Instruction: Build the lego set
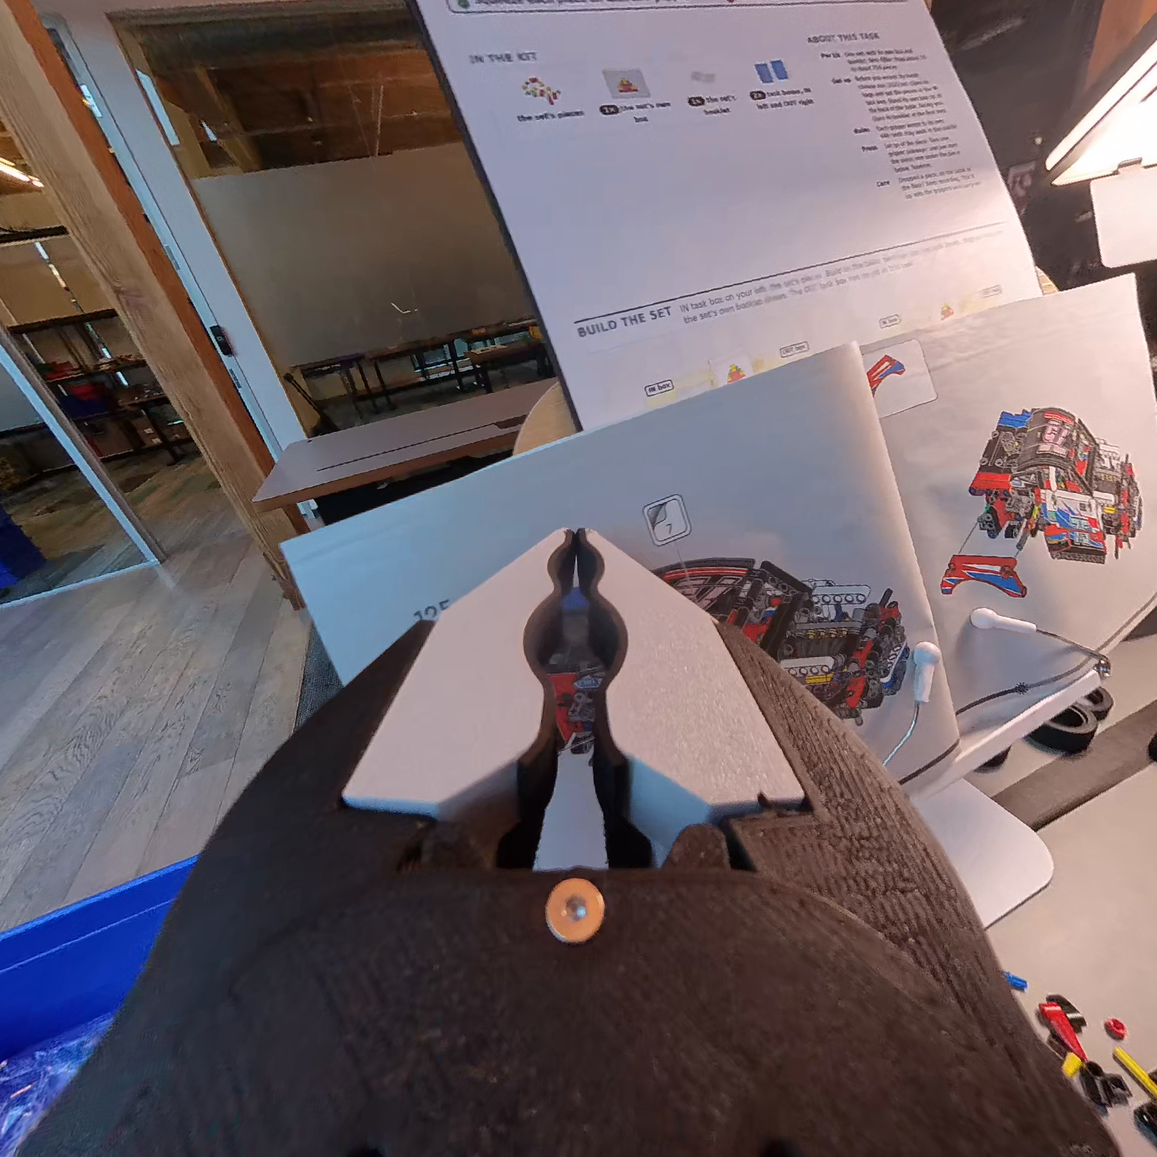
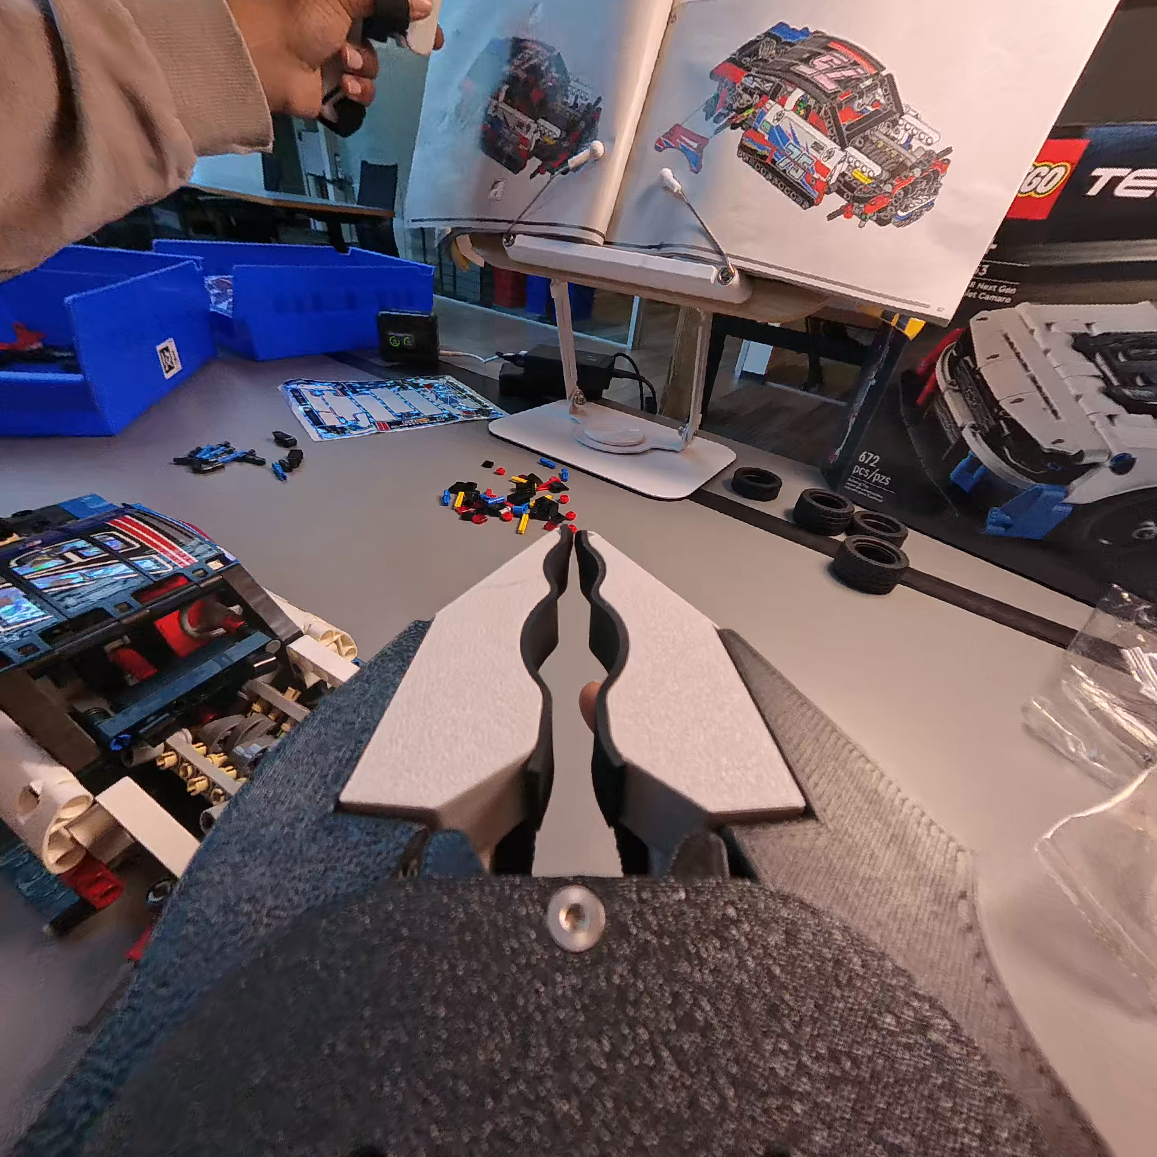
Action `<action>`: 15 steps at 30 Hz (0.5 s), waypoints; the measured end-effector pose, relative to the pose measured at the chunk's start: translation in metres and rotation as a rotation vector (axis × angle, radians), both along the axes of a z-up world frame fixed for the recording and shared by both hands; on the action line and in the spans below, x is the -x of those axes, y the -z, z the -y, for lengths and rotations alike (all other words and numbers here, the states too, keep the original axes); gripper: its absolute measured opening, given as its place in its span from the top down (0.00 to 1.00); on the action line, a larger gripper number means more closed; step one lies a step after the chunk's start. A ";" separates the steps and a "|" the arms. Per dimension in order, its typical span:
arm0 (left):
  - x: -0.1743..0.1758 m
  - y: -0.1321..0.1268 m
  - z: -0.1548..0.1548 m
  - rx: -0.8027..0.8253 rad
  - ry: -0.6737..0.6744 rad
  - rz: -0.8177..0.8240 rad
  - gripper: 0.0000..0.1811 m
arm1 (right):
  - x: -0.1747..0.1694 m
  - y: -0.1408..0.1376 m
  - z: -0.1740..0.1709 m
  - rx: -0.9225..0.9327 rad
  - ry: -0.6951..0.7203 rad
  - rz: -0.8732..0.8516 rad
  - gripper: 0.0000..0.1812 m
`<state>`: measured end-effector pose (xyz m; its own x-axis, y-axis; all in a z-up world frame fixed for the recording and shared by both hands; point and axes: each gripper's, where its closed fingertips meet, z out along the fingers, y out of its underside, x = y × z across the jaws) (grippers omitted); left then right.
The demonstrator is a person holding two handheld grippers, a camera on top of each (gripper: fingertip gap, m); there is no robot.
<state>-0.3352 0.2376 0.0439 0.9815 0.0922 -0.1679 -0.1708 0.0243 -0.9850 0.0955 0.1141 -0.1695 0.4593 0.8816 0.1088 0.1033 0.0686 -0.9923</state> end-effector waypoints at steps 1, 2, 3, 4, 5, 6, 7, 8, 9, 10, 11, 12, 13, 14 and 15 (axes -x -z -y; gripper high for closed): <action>0.004 0.001 0.002 -0.013 -0.009 0.015 1.00 | 0.000 0.001 -0.001 0.000 0.001 0.005 1.00; 0.008 0.003 0.003 -0.017 -0.013 0.028 1.00 | -0.001 0.003 -0.002 0.001 0.003 0.008 1.00; 0.011 0.006 0.004 -0.013 -0.016 0.035 1.00 | -0.001 0.004 -0.003 0.003 0.005 0.011 1.00; 0.014 0.009 0.004 -0.005 -0.016 0.037 1.00 | -0.002 0.006 -0.004 0.007 0.007 0.014 1.00; 0.016 0.011 0.004 0.003 -0.011 0.038 1.00 | -0.003 0.007 -0.005 0.012 0.012 0.014 1.00; 0.016 0.011 0.004 0.007 -0.001 0.035 1.00 | -0.004 0.008 -0.006 0.018 0.015 0.014 1.00; 0.015 0.011 0.004 0.008 0.014 0.029 1.00 | -0.005 0.008 -0.008 0.026 0.018 0.013 1.00; 0.013 0.009 0.004 0.010 0.036 0.023 1.00 | -0.006 0.009 -0.009 0.033 0.021 0.011 1.00; 0.009 0.008 0.003 0.016 0.064 0.019 1.00 | -0.006 0.009 -0.010 0.038 0.025 0.009 1.00; 0.004 0.006 0.002 0.025 0.097 0.019 1.00 | -0.007 0.010 -0.011 0.042 0.028 0.010 1.00; -0.001 0.004 0.001 0.036 0.132 0.018 1.00 | -0.007 0.011 -0.011 0.047 0.029 0.011 1.00; -0.005 0.002 0.000 0.043 0.158 0.012 1.00 | -0.006 0.012 -0.012 0.053 0.029 0.015 1.00; -0.008 -0.001 0.000 0.046 0.175 0.004 1.00 | -0.006 0.013 -0.012 0.056 0.031 0.018 1.00; -0.012 -0.004 -0.001 0.053 0.193 0.000 1.00 | -0.006 0.014 -0.013 0.057 0.031 0.022 1.00; -0.014 -0.006 -0.002 0.058 0.206 -0.002 1.00 | -0.006 0.015 -0.013 0.058 0.031 0.026 1.00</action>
<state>-0.3214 0.2398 0.0504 0.9783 -0.1203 -0.1686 -0.1696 0.0022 -0.9855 0.1011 0.1268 -0.1848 0.4838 0.8724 0.0701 0.1306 0.0072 -0.9914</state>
